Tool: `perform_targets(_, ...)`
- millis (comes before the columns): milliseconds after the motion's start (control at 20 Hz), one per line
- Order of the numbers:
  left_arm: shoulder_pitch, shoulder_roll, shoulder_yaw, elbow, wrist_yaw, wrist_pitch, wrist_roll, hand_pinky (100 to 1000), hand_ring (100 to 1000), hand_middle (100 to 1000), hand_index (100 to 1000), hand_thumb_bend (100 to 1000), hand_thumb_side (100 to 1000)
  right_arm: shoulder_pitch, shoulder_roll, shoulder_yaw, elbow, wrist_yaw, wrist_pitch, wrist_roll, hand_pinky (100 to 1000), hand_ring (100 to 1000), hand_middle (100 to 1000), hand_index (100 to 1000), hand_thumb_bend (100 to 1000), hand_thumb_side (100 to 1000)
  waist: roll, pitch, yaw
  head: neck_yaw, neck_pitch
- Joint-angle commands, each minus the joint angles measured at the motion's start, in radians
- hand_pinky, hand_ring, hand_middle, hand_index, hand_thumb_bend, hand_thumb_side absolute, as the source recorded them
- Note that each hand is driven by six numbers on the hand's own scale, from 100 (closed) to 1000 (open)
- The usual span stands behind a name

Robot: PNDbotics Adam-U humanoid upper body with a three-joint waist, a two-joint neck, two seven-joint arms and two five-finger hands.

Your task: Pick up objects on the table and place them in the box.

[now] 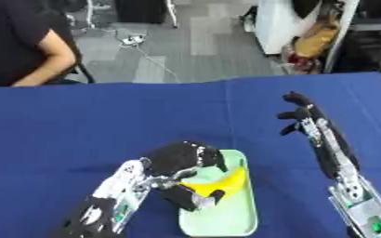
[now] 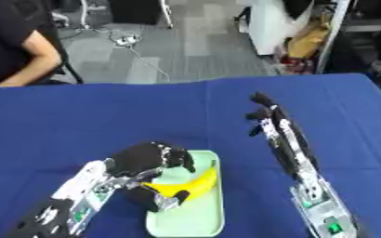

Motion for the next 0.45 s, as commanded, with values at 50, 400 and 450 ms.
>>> perform_targets(50, -0.006, 0.029, 0.007, -0.048, 0.050, 0.009, -0.020, 690, 731, 725, 783, 100, 859, -0.013, -0.011, -0.007, -0.012, 0.002, 0.000, -0.003, 552, 740, 902, 978, 100, 975, -0.003, -0.027, 0.005, -0.007, -0.015)
perform_targets(400, 0.030, 0.075, 0.023, -0.129, 0.184, 0.014, -0.038, 647, 689, 685, 782, 100, 846, -0.014, -0.012, -0.006, -0.010, 0.003, 0.000, -0.003, 553, 741, 902, 979, 100, 975, -0.005, -0.027, 0.008, -0.016, -0.023)
perform_targets(450, 0.048, 0.092, 0.041, -0.158, 0.236, 0.019, -0.029, 608, 656, 653, 770, 100, 931, -0.015, -0.013, -0.006, -0.010, 0.003, 0.000, -0.002, 553, 740, 902, 979, 100, 980, -0.004, -0.025, 0.008, -0.021, -0.026)
